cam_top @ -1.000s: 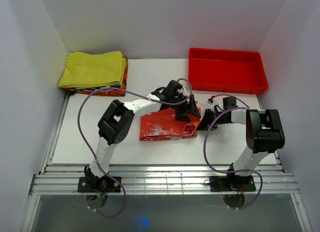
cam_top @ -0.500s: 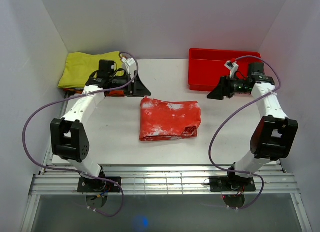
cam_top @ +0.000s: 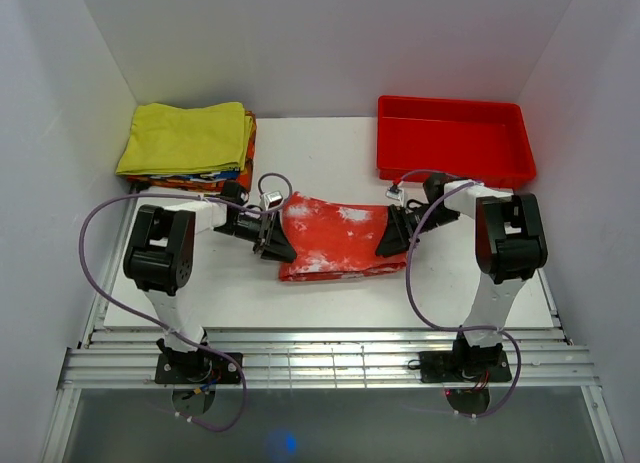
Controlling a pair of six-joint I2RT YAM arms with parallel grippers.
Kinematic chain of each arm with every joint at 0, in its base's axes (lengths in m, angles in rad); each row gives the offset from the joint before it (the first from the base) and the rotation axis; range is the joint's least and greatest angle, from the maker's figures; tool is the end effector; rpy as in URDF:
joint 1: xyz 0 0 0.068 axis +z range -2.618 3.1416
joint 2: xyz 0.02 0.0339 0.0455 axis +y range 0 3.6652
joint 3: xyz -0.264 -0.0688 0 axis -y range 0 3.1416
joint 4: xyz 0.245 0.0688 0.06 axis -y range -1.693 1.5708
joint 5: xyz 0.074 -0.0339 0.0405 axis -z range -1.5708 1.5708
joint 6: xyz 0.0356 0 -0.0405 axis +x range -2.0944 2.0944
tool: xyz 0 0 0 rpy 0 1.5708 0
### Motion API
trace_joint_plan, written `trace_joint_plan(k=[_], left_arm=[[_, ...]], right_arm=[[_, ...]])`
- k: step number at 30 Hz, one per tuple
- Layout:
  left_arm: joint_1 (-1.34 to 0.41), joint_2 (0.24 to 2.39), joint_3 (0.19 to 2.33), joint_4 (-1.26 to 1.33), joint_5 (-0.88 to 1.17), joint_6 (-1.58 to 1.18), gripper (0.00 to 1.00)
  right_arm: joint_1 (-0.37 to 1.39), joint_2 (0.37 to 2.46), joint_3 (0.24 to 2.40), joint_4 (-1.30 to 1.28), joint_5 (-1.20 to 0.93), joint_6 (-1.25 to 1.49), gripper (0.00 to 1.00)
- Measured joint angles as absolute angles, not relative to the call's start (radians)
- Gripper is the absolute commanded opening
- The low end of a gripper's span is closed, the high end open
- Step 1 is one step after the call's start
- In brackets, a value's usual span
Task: Fold and stack the trousers
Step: Fold the trousers
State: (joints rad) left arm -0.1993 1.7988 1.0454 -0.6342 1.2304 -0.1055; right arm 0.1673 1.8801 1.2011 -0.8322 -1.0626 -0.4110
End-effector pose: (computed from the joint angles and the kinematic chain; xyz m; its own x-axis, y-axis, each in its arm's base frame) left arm 0.3022 -0.0953 0.1624 -0.9831 0.1627 -0.0836 0.1316 0.3121 -0.9409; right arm 0.3243 0.0863 0.1666 -0.8494 -0.3406 -0.4030 -0.5146 0.3655 0.7757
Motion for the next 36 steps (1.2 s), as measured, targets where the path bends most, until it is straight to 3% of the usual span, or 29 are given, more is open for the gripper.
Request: trace_joint_plan(k=[10,15,20,26,36], left_arm=[[-0.163,2.033,1.026,-0.632,1.193,-0.091,0.46],[-0.159,1.974,1.030,-0.705,1.188,0.047,0.58],[-0.147,1.750,1.081,-0.805,1.178,0.185,0.65],[-0.146,1.567,1.162,-0.565,1.203,0.012,0.64],[-0.146,1.927,1.162,-0.093,1.069,-0.349,0.63]], right_arm=[[0.054,1.957,1.150,-0.843,-0.984,-0.451,0.81],[0.053,1.939,1.154,-0.880,-0.973,-0.512,0.77],[0.052,1.817,1.211,-0.948,-0.966,-0.571,0.77],[0.057,1.739,1.343,-0.843,-1.040,-0.481,0.75],[0.081,1.977,1.303,-0.507,-1.045,-0.281,0.71]])
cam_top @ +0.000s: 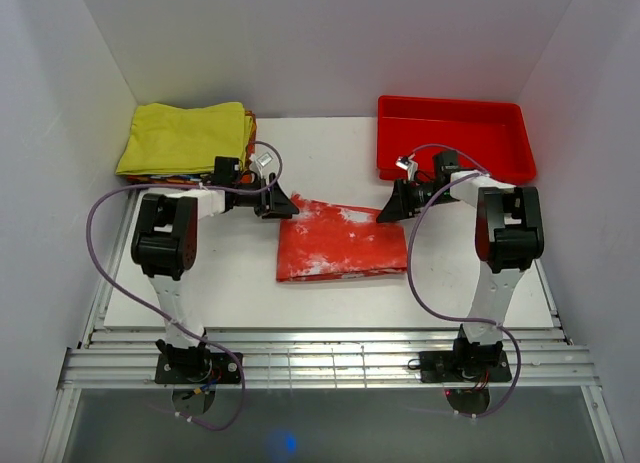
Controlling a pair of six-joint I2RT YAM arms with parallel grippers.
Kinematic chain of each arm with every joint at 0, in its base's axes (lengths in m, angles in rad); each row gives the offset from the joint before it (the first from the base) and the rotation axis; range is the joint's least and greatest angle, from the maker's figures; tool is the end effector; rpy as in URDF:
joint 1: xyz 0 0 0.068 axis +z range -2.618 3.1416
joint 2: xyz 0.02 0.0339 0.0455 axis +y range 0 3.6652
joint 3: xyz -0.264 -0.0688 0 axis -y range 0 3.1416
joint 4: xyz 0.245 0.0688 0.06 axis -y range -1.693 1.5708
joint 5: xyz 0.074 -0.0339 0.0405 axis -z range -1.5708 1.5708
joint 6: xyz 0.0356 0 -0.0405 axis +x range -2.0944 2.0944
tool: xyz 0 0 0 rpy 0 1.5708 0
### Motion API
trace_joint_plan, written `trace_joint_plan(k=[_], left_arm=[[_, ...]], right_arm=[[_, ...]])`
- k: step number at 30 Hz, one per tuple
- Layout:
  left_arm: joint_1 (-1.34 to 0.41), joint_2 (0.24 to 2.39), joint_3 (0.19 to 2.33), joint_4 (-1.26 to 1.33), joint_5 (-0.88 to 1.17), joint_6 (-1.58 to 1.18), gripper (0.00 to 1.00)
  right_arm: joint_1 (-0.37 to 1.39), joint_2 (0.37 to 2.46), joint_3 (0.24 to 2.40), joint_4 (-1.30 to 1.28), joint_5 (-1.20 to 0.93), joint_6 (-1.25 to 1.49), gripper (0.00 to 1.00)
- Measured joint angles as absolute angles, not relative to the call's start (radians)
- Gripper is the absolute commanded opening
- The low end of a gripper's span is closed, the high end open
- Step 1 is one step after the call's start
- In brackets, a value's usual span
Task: Fold and stack the trousers
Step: Fold the trousers
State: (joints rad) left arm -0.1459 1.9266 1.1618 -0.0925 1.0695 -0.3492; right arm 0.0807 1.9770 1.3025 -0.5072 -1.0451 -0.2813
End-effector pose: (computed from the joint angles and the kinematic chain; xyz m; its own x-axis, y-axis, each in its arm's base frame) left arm 0.3812 -0.0876 0.1657 -0.9211 -0.0308 -0.3881 0.3433 0.4060 -0.8470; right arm 0.3842 0.0620 0.1649 -0.7840 -0.2032 -0.5866 -0.6091 0.4344 0.6636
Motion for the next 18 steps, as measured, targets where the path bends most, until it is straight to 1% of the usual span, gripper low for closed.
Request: trace_joint_plan(k=[3,5,8,9,11,12,13,15,18], left_arm=[[-0.142,2.050,1.187,-0.044,1.034,-0.404,0.63],[-0.139,2.117,1.227,-0.046,1.056,-0.431,0.63],[-0.138,2.127,1.265,-0.070,1.062,-0.427,0.69],[-0.137,2.119,1.272,-0.080,1.060,-0.413,0.73],[-0.138,2.090,1.274,-0.117,1.049,-0.373,0.83],[-0.137,2.065,1.275,-0.145,1.037,-0.347,0.97],[-0.135,2.032,1.275,-0.180,1.020,-0.322,0.98],[-0.125,1.950,1.276,-0.244,0.987,-0.289,0.98],[-0.080,1.769,1.276,-0.308,0.950,-0.261,0.98]], right_arm=[[0.080,2.030,1.286,-0.439,-1.048,-0.236,0.70],[0.073,2.036,1.279,-0.416,-1.056,-0.215,0.69],[0.074,2.031,1.279,-0.413,-1.050,-0.212,0.69],[0.075,2.023,1.278,-0.418,-1.042,-0.215,0.68],[0.078,1.983,1.273,-0.435,-1.005,-0.227,0.68],[0.081,1.953,1.270,-0.449,-0.982,-0.238,0.70],[0.084,1.911,1.266,-0.461,-0.958,-0.248,0.70],[0.096,1.821,1.264,-0.487,-0.916,-0.268,0.75],[0.130,1.640,1.262,-0.499,-0.827,-0.302,0.79]])
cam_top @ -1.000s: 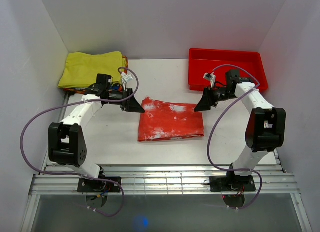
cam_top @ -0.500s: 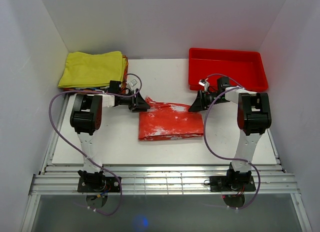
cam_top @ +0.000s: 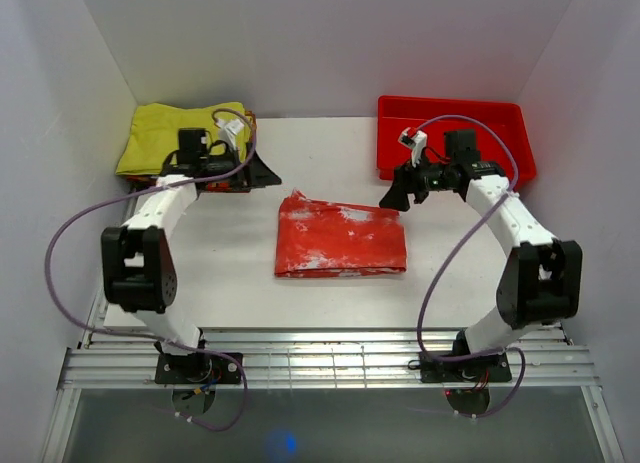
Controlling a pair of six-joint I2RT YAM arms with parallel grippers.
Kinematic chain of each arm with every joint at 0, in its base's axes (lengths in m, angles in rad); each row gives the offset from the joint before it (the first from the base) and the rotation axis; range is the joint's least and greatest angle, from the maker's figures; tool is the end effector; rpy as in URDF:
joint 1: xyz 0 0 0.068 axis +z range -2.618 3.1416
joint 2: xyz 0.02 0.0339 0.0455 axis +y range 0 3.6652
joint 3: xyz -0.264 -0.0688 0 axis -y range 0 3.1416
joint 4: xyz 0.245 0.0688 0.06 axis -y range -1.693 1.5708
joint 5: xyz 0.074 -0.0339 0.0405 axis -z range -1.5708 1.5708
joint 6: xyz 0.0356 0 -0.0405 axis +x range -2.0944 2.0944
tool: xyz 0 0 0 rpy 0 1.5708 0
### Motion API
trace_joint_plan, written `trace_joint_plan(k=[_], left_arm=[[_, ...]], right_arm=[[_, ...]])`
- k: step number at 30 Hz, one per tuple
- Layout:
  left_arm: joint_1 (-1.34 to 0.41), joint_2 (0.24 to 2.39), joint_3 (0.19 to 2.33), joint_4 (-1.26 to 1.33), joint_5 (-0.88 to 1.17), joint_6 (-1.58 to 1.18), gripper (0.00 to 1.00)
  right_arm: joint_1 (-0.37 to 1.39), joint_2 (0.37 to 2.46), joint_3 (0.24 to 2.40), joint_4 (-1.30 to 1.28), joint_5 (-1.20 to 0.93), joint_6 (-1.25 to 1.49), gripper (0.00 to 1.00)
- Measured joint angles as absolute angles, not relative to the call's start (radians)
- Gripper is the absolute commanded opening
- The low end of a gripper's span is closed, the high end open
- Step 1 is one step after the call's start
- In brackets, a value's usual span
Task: Fold and stack the trousers
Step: Fold the trousers, then neatly place the folded trousers to the corner
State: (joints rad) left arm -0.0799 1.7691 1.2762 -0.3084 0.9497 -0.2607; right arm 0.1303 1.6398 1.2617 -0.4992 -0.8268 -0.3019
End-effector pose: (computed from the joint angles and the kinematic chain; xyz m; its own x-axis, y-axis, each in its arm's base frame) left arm 0.3786 -0.0594 0.2412 -0.8491 -0.0825 -0.5217 0.4053 0.5316 -0.7437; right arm 0.3444 0.0715 0.2667 -0.5632 -0.2769 -0.7786 -0.7560 0.5531 0.3502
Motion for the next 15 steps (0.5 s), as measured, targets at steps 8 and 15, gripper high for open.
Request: trace_joint_plan(k=[8,15], left_arm=[[0.209,1.362,1.208,-0.331,0.936,-0.319,0.98],[0.216,1.278,1.053,-0.465,0.916,-0.322,0.98]], right_arm=[[0.537,1.389,1.163,-0.461,-0.502,-0.426,0.80],[0.768,1.447,1.048,-0.447,-0.287,-0.525,0.81]])
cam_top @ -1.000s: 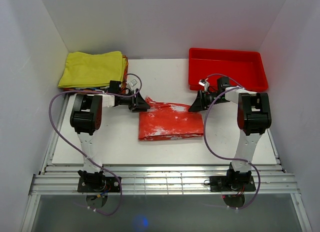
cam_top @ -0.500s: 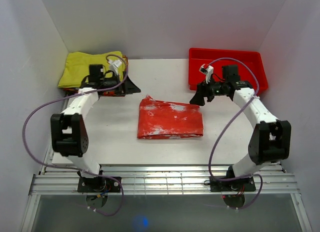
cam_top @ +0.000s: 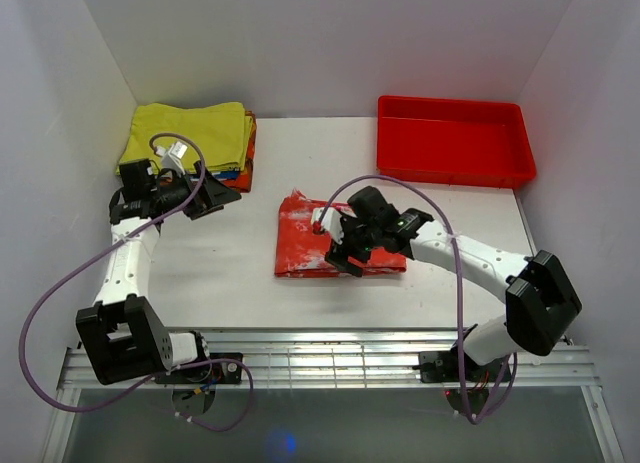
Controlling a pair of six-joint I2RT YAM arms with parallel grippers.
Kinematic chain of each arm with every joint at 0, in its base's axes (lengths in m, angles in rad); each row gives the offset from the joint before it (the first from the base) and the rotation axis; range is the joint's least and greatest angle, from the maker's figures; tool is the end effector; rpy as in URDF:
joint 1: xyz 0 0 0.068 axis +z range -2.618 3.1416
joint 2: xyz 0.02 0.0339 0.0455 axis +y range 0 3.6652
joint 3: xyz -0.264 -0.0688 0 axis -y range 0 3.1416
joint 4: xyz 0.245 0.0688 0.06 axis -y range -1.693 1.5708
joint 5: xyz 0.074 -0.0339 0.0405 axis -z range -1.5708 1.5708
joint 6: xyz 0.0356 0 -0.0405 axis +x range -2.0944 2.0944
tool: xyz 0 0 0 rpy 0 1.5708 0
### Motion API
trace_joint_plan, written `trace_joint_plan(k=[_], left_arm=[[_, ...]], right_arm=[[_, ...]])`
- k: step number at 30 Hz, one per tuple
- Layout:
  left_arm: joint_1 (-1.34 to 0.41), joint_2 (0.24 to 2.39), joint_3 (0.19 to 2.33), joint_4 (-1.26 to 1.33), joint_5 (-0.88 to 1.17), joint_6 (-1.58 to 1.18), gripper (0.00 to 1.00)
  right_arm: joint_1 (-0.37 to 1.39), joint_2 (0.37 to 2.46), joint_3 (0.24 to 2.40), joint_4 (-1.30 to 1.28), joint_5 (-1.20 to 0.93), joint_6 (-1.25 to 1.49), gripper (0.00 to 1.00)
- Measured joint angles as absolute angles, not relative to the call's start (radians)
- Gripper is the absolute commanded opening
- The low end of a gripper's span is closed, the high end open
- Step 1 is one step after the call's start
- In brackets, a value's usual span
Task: Fold and stack the trousers
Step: Neatly place the folded trousers to the corner
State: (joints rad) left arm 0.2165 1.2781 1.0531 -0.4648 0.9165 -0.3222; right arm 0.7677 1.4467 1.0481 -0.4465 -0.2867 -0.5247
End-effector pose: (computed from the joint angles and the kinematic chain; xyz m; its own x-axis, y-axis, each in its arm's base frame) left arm 0.2696 0.0304 0.3092 -0.7374 -0.3595 -0.5718 0.2462 0.6452 -0.7232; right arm 0.2147 0.2213 0.2548 -0.0645 -0.7301 -0.6803 -0.9630 0.2243 -0.1494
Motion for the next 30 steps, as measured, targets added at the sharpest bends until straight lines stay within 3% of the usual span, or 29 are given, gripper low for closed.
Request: trace_joint_plan(k=[7,14,17,19,20,30], left_arm=[[0.217,1.202,0.853,-0.519,0.889,-0.414,0.98],[0.217,1.135,0.765,-0.480,0.871,-0.518,0.98],[0.217,1.133,0.731,-0.442,0.867,-0.556,0.98],[0.217,1.131,0.709,-0.424,0.852,-0.570,0.98],[0.217,1.131,0.699,-0.416,0.843,-0.575,0.98],[0.186,1.225,0.640,-0.354,0.765,-0.593,0.98]], right_arm=[[0.974,1.538,1.010,-0.325,-0.121,-0.578,0.82],[0.997,1.655,0.970,-0.247,-0.008,-0.611,0.73],[1.000,1.696,0.967,-0.204,0.040,-0.626,0.56],[1.003,1.708,0.968,-0.176,0.072,-0.638,0.35],[1.003,1.714,0.968,-0.160,0.091,-0.641,0.11],[0.979,1.695,0.966,-0.106,0.081,-0.561,0.08]])
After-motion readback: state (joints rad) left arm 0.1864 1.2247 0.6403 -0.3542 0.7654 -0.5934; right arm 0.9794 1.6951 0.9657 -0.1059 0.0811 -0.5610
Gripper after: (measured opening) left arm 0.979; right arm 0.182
